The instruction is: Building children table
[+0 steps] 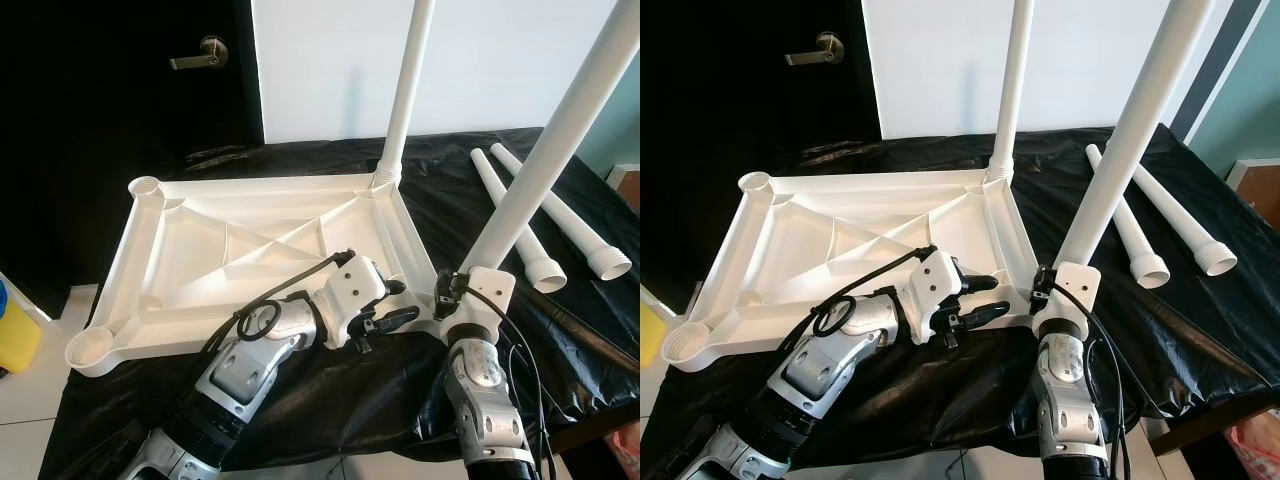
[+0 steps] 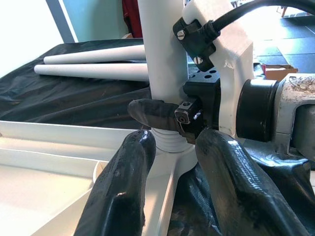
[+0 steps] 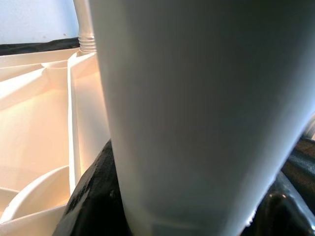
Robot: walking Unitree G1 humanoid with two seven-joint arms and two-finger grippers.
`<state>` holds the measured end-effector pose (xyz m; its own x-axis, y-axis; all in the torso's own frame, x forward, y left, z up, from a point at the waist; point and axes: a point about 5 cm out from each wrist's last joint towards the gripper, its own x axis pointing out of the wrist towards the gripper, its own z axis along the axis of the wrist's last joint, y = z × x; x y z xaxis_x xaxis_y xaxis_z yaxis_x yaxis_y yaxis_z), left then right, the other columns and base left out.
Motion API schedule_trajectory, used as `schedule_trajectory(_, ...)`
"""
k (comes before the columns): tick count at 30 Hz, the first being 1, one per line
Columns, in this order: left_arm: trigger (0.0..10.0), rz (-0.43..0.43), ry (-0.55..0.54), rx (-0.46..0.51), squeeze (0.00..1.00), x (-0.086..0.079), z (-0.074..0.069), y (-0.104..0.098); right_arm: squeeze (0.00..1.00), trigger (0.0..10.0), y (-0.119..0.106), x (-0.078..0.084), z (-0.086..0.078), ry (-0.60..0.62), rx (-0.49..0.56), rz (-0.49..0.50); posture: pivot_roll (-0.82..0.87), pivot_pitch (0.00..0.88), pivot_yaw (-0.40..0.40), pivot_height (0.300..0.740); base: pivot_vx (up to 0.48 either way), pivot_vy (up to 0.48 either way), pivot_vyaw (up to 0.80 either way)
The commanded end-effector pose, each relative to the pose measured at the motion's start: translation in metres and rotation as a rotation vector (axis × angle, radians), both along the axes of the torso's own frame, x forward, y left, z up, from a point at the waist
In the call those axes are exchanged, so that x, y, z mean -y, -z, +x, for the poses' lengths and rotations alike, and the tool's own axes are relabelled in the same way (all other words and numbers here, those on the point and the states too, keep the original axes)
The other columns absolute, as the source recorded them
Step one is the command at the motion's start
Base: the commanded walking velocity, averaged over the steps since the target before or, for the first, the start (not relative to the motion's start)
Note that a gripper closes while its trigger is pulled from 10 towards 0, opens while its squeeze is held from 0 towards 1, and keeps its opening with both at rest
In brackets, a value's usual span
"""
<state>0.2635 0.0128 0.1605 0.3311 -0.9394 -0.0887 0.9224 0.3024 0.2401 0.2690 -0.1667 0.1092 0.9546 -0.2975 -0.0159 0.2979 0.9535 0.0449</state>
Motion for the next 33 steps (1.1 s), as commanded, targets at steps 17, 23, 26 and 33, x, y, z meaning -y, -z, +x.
schedule_trajectory(17,10.0,0.003,0.051,-0.007,0.0,0.006,-0.005,0.0,1.0,10.0,-0.001,0.002,-0.007,-0.04,0.03,-0.04,-0.05,0.0,-0.018,0.74,0.0,0.0,0.0)
schedule_trajectory(23,10.0,0.001,0.042,-0.008,0.0,0.006,-0.005,0.0,1.0,10.0,-0.005,0.018,-0.011,-0.161,0.088,-0.064,-0.05,0.0,-0.021,0.74,0.0,0.0,0.0)
schedule_trajectory(26,10.0,0.002,0.04,-0.007,0.0,0.006,-0.005,0.0,0.88,10.0,-0.005,0.024,-0.011,-0.274,0.113,-0.124,-0.05,0.0,-0.017,0.74,0.0,0.0,0.0)
schedule_trajectory(33,10.0,0.001,0.041,-0.006,0.0,0.006,-0.004,-0.001,0.0,10.0,-0.001,0.03,-0.002,-0.494,0.084,-0.165,-0.05,0.0,-0.008,0.74,0.0,0.0,0.0)
